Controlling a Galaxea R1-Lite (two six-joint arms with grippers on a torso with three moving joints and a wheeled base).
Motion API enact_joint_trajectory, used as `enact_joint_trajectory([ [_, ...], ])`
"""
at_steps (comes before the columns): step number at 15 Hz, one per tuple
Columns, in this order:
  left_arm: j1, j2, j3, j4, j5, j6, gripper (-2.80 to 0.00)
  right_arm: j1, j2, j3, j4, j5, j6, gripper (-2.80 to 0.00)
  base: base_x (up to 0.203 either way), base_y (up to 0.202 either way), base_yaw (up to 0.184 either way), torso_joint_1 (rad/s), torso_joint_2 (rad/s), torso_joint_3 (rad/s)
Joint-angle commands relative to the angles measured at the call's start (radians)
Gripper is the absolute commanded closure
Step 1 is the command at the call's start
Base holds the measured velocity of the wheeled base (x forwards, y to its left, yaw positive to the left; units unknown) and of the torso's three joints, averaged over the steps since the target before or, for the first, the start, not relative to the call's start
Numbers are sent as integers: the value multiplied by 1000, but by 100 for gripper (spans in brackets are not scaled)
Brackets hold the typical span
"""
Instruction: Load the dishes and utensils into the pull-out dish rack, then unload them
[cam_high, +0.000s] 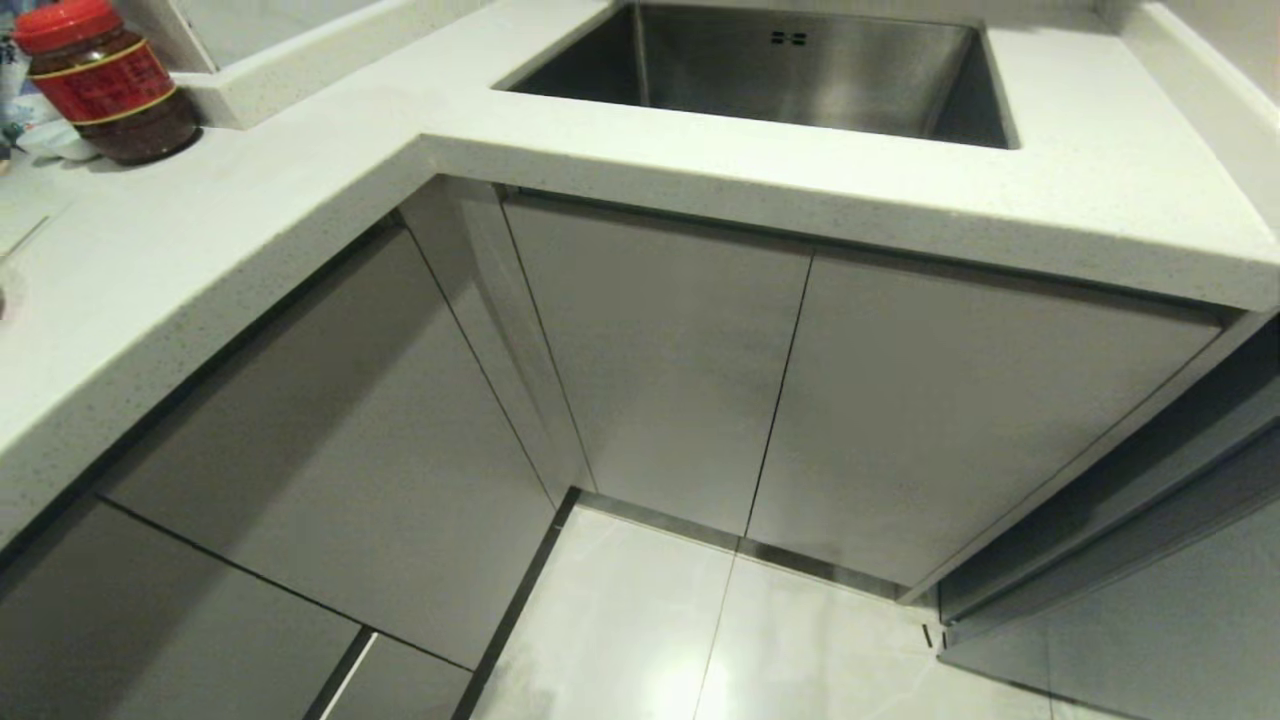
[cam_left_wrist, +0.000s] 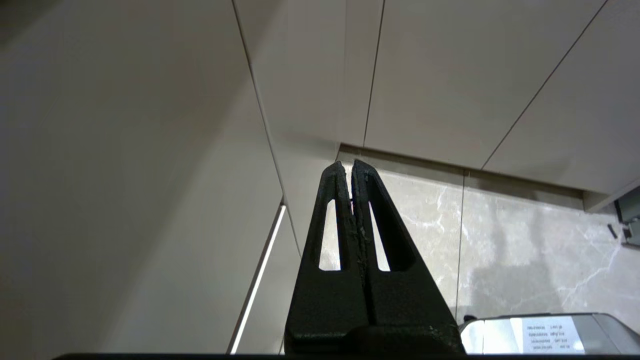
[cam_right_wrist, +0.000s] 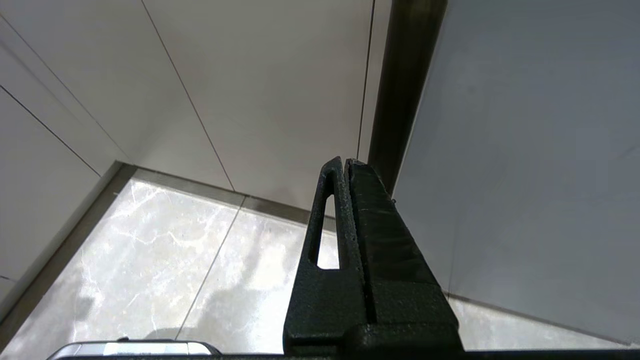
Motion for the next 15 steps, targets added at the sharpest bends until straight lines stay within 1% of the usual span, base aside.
enact_joint_trajectory([
  [1, 0, 3, 2, 6, -3, 1, 0, 0, 1, 26, -1, 0, 0, 0, 0, 0, 0, 3, 7, 164],
  [15, 0, 3, 6, 0, -4, 5, 0, 0, 1, 27, -1, 1, 0, 0, 0, 0, 0, 2, 2, 202],
])
